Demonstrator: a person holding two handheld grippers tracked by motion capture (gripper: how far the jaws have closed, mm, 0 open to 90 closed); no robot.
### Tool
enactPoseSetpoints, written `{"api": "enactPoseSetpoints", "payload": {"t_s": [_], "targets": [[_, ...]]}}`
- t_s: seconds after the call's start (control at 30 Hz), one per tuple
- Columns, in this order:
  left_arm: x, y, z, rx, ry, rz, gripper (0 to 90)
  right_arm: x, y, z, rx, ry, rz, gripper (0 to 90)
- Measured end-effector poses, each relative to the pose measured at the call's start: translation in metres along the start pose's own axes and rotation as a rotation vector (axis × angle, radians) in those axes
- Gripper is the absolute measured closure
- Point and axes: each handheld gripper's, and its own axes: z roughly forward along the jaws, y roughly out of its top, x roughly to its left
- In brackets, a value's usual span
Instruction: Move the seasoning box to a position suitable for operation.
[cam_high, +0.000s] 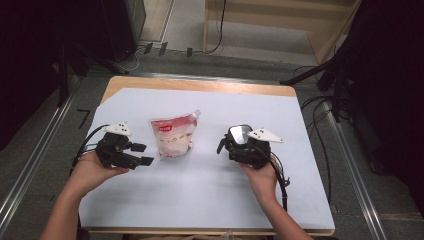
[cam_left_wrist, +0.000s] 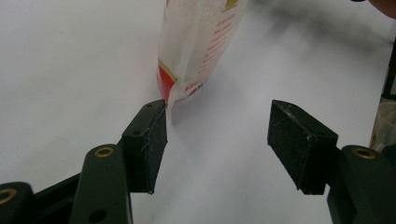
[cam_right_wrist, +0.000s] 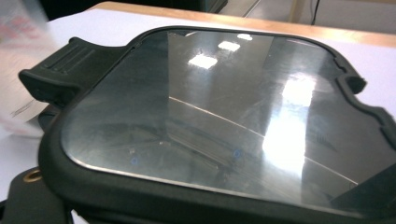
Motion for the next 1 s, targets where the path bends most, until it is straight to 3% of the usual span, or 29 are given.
{"api": "enactPoseSetpoints", "payload": {"t_s": [0.3, 0.53, 0.6, 0.63, 0.8, 1.0], "targets": [[-0.004, -0.002, -0.002, -0.002, -0.017, 0.014, 41.7, 0.027, -0.015, -0.002, 0.033, 0.062, -0.035, 13.3], [-0.01, -0.001, -0.003, -0.015, -0.051, 0.02, 42.2, 0.038, -0.025, 0.005, 0.062, 0.086, -0.067, 13.4], [-0.011, 0.0, -0.003, -0.022, -0.049, 0.023, 42.0, 0.039, -0.026, 0.006, 0.063, 0.089, -0.074, 13.4], [-0.013, 0.001, -0.003, -0.027, -0.056, 0.028, 41.9, 0.04, -0.028, 0.008, 0.069, 0.086, -0.101, 13.4], [-0.018, 0.004, 0.001, -0.014, -0.078, 0.056, 41.7, 0.041, -0.033, 0.01, 0.078, 0.075, -0.115, 13.4], [-0.021, 0.005, 0.004, -0.002, -0.08, 0.062, 40.3, 0.042, -0.039, 0.008, 0.068, 0.069, -0.138, 13.3]]}}
